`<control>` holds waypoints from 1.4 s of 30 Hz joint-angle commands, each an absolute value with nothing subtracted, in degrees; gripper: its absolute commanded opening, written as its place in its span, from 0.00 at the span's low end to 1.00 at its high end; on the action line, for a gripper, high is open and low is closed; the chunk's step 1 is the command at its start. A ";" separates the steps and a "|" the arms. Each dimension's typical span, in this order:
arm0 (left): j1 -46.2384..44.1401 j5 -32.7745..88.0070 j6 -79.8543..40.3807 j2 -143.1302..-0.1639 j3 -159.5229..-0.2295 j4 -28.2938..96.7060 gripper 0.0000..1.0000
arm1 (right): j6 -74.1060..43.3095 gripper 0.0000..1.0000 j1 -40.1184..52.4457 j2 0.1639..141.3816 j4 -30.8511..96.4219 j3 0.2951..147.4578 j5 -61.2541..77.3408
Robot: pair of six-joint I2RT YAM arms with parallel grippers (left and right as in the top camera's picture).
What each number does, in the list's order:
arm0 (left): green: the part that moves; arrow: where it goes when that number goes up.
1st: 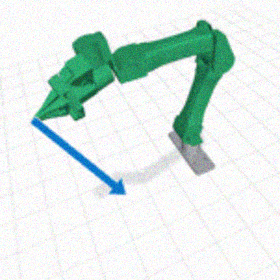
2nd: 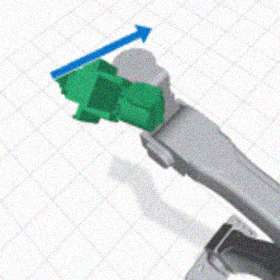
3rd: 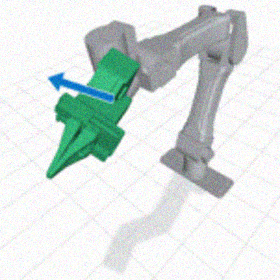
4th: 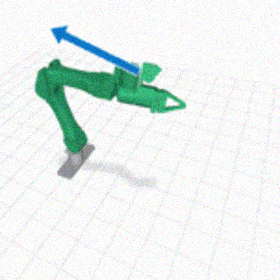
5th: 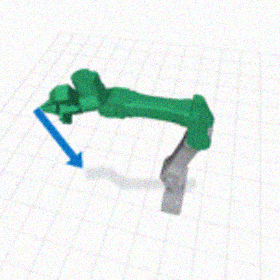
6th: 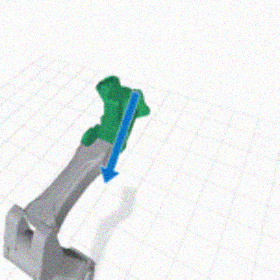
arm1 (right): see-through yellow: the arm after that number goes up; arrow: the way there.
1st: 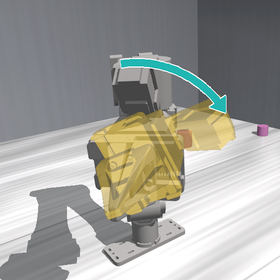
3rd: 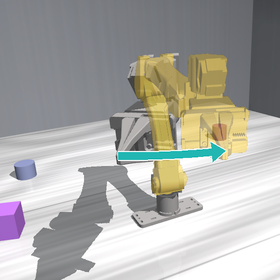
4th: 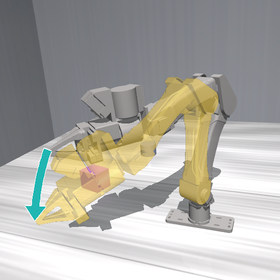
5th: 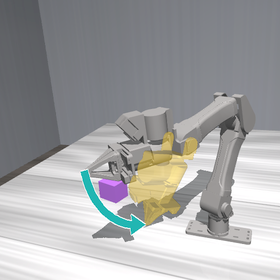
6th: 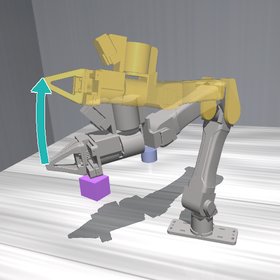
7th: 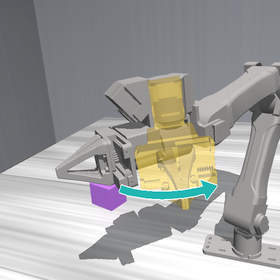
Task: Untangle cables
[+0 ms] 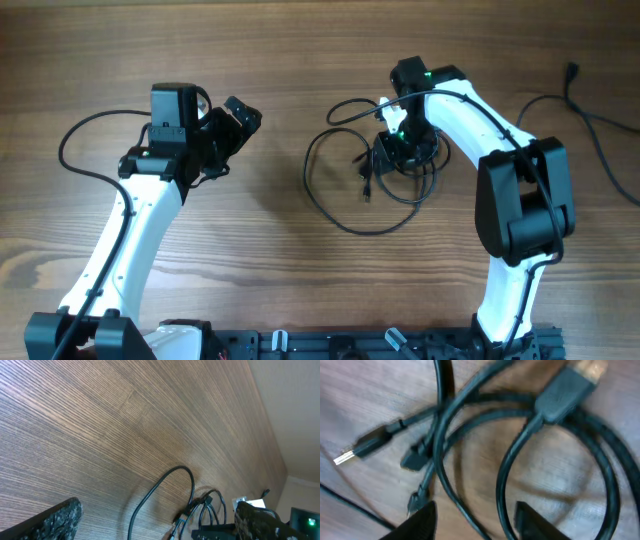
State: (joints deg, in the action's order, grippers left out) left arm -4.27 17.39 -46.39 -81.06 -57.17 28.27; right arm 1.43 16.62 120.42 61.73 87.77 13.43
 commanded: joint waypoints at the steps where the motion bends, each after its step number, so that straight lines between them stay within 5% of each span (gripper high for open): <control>1: -4.01 16.86 -46.09 -80.68 -57.10 28.14 1.00 | 2.20 0.40 16.56 119.92 58.96 87.64 13.37; 11: -4.01 16.86 -46.09 -80.68 -57.10 28.14 1.00 | 2.96 0.32 16.56 119.92 57.30 83.64 10.24; 15: -4.01 16.86 -46.09 -80.68 -57.10 28.14 1.00 | -2.15 0.04 16.53 119.77 53.25 86.91 11.70; 20: -4.01 16.86 -46.09 -80.68 -57.10 28.14 1.00 | -2.63 0.04 16.86 119.24 66.87 127.24 36.01; 25: -4.01 16.86 -46.09 -80.68 -57.10 28.14 1.00 | -12.58 0.04 16.86 119.22 69.21 152.29 39.42; 34: -4.01 16.86 -46.09 -80.68 -57.10 28.14 1.00 | -12.49 0.04 13.89 119.15 72.55 155.20 2.22; 42: -4.01 16.86 -46.09 -80.68 -57.10 28.14 1.00 | -13.47 0.04 -6.61 121.97 60.84 144.88 -1.72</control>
State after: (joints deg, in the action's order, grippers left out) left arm -4.27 17.39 -46.39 -81.06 -57.17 28.27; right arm -12.88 -0.54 119.55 65.32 148.35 0.86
